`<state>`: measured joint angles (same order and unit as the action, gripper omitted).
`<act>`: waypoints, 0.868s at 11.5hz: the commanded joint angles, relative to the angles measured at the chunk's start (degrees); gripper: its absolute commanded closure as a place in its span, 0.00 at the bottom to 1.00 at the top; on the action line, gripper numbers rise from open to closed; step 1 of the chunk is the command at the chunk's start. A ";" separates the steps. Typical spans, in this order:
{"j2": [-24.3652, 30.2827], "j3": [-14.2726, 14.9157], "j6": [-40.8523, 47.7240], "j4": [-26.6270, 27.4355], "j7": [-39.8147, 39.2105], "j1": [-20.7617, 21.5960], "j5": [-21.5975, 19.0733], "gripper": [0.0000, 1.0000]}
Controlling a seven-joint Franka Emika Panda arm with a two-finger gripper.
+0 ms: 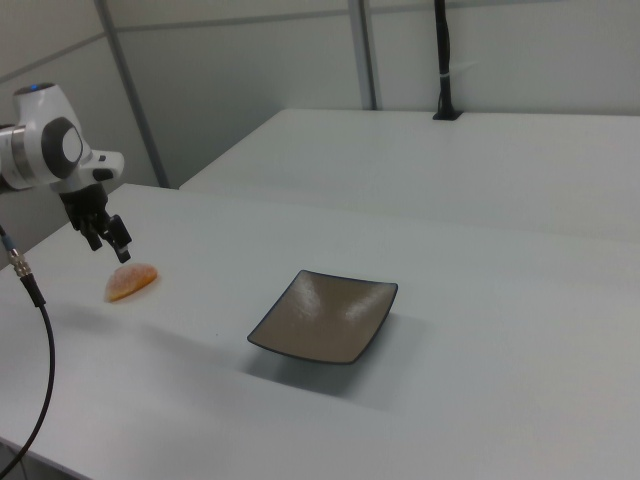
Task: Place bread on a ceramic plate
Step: 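Move the gripper over the orange bread roll and lower it, then close the gripper on the bread roll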
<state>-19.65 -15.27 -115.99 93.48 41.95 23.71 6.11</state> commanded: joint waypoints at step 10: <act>-18.23 5.16 -13.29 -11.31 12.11 7.58 7.69 0.00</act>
<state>-36.19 -11.48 -128.40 83.91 52.23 29.34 11.96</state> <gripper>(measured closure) 0.000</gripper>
